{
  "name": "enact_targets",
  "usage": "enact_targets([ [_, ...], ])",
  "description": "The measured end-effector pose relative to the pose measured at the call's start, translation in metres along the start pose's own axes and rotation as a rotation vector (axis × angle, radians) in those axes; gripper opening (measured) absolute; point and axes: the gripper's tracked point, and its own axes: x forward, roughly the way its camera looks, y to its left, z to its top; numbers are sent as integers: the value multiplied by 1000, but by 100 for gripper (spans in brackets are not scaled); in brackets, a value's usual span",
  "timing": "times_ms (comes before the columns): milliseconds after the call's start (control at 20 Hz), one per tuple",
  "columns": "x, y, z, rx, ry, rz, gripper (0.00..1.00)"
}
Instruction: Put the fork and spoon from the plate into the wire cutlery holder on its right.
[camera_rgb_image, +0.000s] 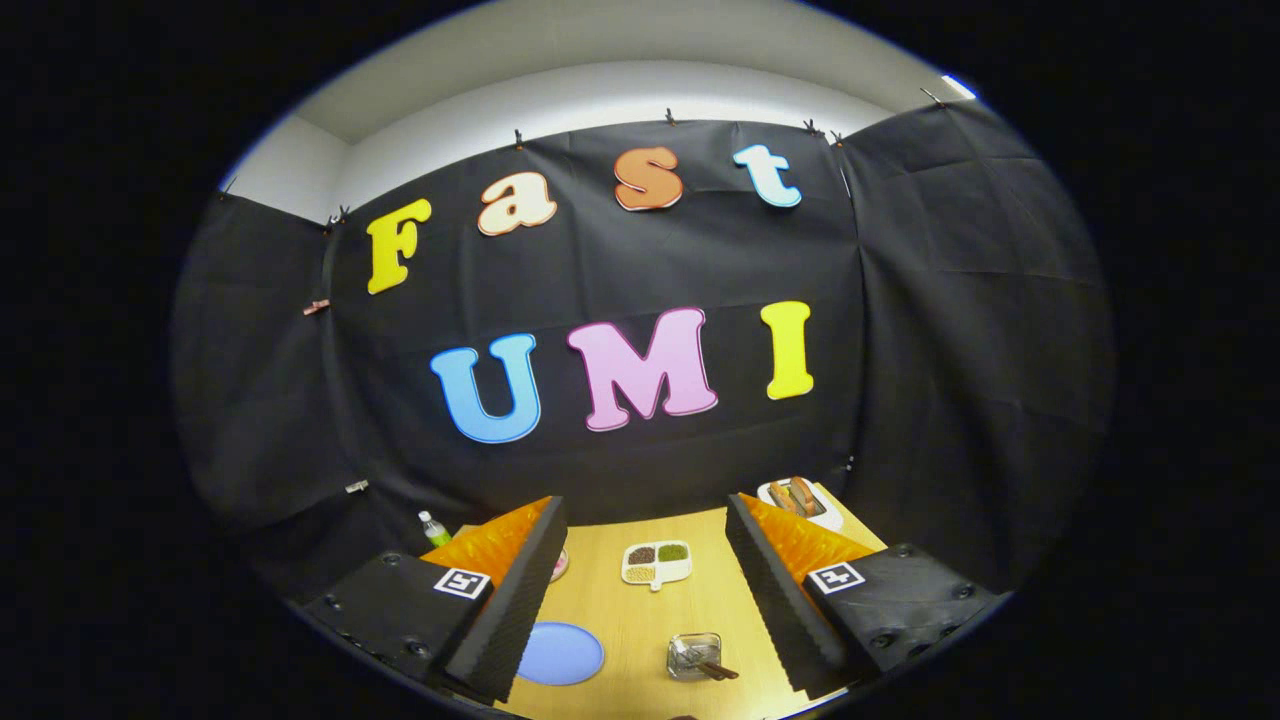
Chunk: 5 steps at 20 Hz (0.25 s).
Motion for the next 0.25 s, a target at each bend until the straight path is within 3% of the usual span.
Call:
enact_targets([
  [250, 23, -28, -3, -3, 31, -7, 99],
])
